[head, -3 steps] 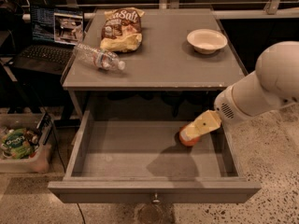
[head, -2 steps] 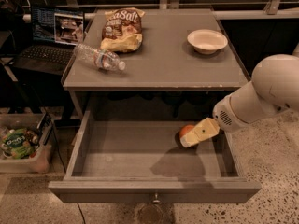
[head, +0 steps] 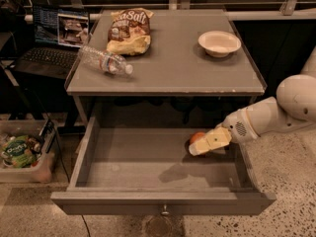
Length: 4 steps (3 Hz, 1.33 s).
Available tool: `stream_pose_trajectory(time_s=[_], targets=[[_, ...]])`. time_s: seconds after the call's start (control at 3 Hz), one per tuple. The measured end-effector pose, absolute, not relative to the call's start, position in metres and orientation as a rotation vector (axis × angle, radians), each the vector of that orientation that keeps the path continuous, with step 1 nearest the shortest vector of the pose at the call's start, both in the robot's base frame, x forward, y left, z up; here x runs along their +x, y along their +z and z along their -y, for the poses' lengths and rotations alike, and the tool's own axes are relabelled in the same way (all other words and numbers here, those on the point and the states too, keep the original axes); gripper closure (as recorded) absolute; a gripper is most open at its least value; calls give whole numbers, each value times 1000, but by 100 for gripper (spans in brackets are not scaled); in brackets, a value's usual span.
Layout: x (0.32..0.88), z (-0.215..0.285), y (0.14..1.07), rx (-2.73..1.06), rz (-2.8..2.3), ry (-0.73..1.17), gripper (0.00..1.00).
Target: Pick orange from top drawer and place on counter
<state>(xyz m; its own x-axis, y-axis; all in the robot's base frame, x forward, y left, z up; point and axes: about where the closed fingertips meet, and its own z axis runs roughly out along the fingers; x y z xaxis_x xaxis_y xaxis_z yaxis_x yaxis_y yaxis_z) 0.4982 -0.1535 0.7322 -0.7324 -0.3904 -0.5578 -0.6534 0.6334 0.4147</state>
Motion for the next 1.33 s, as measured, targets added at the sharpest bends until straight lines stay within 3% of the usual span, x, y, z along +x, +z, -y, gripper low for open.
stream_pose_trajectory(time_s=[0.67, 1.33], targets=[[502, 149, 722, -872, -2397, 886, 0], [535, 149, 694, -695, -2419, 795, 0]])
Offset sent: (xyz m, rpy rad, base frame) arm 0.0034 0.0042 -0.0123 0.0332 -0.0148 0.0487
